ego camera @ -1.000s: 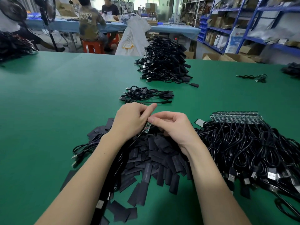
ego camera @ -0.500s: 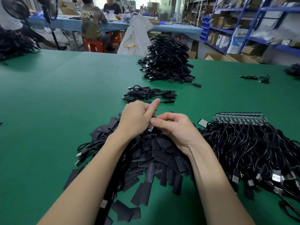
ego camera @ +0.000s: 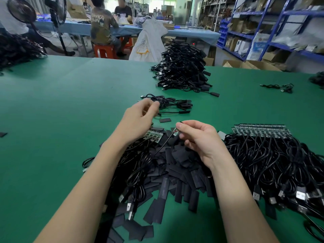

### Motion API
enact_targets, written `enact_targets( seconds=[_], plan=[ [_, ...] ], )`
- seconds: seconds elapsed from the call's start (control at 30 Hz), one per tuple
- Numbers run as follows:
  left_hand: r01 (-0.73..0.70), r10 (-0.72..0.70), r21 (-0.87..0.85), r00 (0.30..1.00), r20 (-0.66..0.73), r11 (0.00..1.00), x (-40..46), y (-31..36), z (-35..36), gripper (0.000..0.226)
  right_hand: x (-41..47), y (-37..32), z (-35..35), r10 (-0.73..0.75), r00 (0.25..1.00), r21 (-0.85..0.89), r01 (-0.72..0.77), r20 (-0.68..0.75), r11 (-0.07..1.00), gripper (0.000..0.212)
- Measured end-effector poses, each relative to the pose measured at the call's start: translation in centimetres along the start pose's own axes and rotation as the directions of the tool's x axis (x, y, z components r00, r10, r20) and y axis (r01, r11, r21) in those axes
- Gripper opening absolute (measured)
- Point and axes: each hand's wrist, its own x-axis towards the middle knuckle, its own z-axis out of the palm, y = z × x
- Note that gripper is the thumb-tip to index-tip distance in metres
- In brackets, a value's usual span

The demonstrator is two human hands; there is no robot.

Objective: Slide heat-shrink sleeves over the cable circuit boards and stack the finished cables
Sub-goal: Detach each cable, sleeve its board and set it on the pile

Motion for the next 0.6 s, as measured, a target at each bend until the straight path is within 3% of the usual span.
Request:
enact_targets(
  seconds=[0.07,0.17,0.23,0.27,0.3,0.37,0.4,0.53,0.6],
  plan=[
    [0.104,-0.054,-0.196,0.968,0.246,0.975,0.1,0.5,-0.4,0.022,0.2,-0.1,0.3,-0.005,1.000,0.050,0.004,0.019,0.999,0.013],
    [0.231,-0.067,-0.255,0.850,0.522,0.939,-0.5,0.6,-0.5,0.012,0.2,-0.4,0.6,-0.010,0.993,0.106,-0.003,0.117,0.994,0.012],
    [0.340,-0.144,-0.310,0.845,0.515,0.888,-0.8,0.4,-0.5,0.008,0.5,-0.6,0.4,-0.002,0.989,0.067,-0.008,0.145,0.998,0.010],
    [0.384,-0.198,-0.324,0.853,0.483,0.864,-0.8,0.3,-0.6,0.008,0.8,-0.5,0.3,-0.023,0.995,-0.052,0.029,0.100,0.998,0.008],
    [0.410,-0.249,-0.313,0.860,0.445,0.857,-0.7,0.1,-0.7,0.009,1.5,-0.3,0.1,-0.096,0.995,-0.278,0.099,0.026,0.955,0.006],
    [0.421,-0.305,-0.254,0.868,0.393,0.871,-0.7,-0.1,-0.8,0.011,2.9,0.0,0.3,-0.327,0.945,-0.739,0.221,0.001,0.637,0.013],
    [0.420,-0.314,-0.233,0.868,0.385,0.877,-0.7,-0.2,-0.8,0.011,3.6,0.1,0.7,-0.377,0.924,-0.844,0.256,0.070,0.471,0.022],
    [0.425,-0.333,-0.186,0.861,0.384,0.886,-0.9,-0.1,-0.3,0.010,6.2,0.8,2.6,-0.139,0.934,-0.937,0.342,0.330,0.067,0.051],
    [0.428,-0.336,-0.184,0.860,0.384,0.885,-1.0,-0.1,-0.2,0.008,6.6,1.1,3.0,-0.048,0.938,-0.939,0.344,0.343,0.012,0.049]
  ],
)
